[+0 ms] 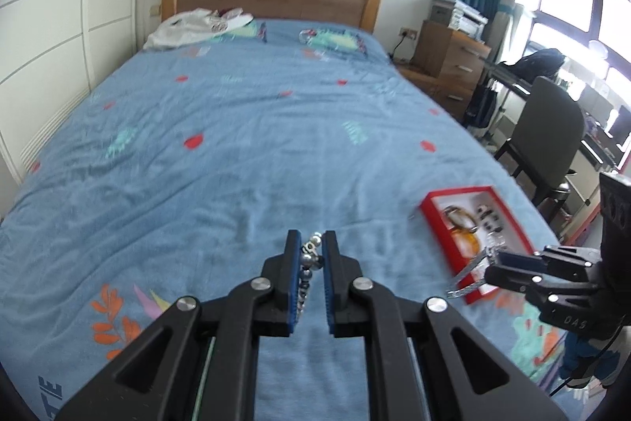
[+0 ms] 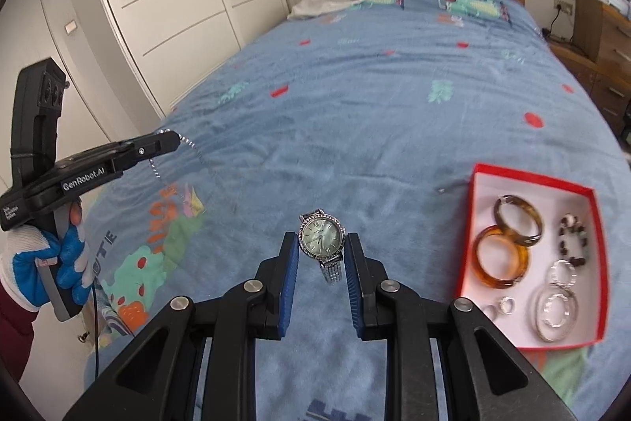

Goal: Organize jewelry

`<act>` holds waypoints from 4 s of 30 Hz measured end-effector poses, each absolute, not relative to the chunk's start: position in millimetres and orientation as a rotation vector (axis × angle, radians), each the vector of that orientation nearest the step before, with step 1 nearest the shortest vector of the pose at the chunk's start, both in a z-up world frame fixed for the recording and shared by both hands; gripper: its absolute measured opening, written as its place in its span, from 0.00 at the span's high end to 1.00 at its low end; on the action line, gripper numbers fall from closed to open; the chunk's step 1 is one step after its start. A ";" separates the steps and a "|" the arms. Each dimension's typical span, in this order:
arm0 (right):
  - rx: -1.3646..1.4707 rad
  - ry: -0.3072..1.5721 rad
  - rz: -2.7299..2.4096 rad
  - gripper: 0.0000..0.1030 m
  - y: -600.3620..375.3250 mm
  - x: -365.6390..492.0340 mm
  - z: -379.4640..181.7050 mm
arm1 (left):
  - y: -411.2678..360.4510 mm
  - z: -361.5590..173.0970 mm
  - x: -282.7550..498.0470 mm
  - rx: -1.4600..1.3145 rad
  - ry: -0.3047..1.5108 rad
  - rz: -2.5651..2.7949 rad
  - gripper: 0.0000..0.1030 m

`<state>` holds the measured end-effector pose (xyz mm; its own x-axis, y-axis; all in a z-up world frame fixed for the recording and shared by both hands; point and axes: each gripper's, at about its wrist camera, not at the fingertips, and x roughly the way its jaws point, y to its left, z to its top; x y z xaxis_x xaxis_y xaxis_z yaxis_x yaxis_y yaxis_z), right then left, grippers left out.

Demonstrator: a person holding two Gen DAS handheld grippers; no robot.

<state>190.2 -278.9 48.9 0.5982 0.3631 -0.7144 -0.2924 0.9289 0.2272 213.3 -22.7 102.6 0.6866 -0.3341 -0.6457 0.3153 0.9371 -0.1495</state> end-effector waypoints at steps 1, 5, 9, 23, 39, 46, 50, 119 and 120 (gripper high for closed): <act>0.088 0.840 0.375 0.77 -282.0 187.5 52.4 | -28.3 109.7 210.1 -0.028 0.719 -0.373 0.91; 0.093 0.806 0.346 0.77 -300.8 175.5 67.6 | -58.0 142.8 201.6 -0.029 0.676 -0.432 0.91; 0.103 0.774 0.310 0.77 -329.6 165.3 81.2 | -99.5 177.9 198.4 -0.032 0.633 -0.507 0.91; 0.137 0.762 0.183 0.77 -438.3 169.8 87.1 | -245.3 182.3 224.4 -0.027 0.663 -0.680 0.91; 0.227 0.919 0.160 0.77 -501.4 212.3 -23.1 | -325.6 30.1 273.7 0.076 0.915 -0.666 0.90; 0.212 0.971 0.159 0.77 -503.1 223.1 -54.9 | -333.4 -24.4 276.4 0.116 1.009 -0.661 0.90; 0.213 0.988 0.157 0.77 -506.5 228.5 -66.1 | -335.8 -45.2 276.1 0.127 1.044 -0.646 0.90; 0.151 0.747 0.034 0.11 -399.5 36.4 59.8 | -153.7 96.8 58.9 0.047 0.687 -0.239 0.42; 0.155 0.742 0.030 0.10 -399.9 33.5 60.9 | -152.5 97.6 56.9 0.048 0.682 -0.232 0.42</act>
<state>33.5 -399.9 60.9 0.7373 0.0820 -0.6705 0.0276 0.9881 0.1512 56.9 -152.5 97.6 0.7517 -0.1968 -0.6295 0.2283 0.9731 -0.0316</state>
